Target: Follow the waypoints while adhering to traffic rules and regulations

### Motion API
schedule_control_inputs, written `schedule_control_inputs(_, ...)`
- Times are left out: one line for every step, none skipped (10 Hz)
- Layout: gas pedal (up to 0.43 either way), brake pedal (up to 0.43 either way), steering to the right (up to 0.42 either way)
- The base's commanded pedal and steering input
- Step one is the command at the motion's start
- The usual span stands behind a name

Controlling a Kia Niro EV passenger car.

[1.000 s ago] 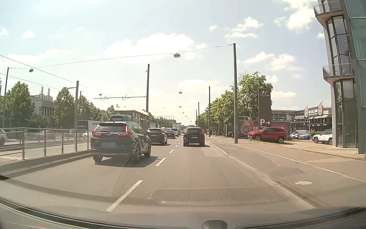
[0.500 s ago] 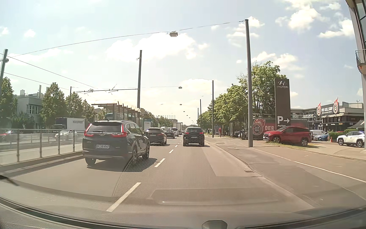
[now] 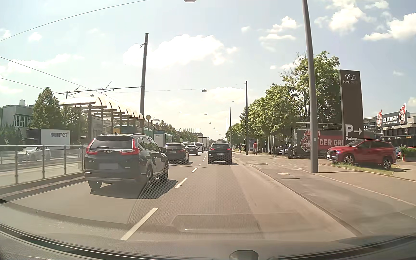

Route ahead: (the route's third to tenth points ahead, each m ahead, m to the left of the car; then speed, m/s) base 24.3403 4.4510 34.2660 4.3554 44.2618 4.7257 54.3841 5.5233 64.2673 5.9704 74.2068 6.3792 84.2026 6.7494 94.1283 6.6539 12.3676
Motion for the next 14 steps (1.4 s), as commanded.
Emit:
schedule_control_inputs(0.020,0.030,-0.004)
schedule_control_inputs(0.020,0.030,-0.004)
schedule_control_inputs(0.020,0.030,-0.004)
schedule_control_inputs(0.020,0.030,-0.004)
schedule_control_inputs(0.020,0.030,-0.004)
schedule_control_inputs(0.020,0.030,-0.004)
schedule_control_inputs(0.020,0.030,-0.004)
schedule_control_inputs(0.020,0.030,-0.004)
schedule_control_inputs(0.020,0.030,-0.004)
schedule_control_inputs(0.020,0.030,-0.004)
schedule_control_inputs(0.020,0.030,-0.004)
schedule_control_inputs(0.028,0.030,-0.004)
schedule_control_inputs(0.028,0.030,-0.004)
schedule_control_inputs(0.028,0.030,-0.004)
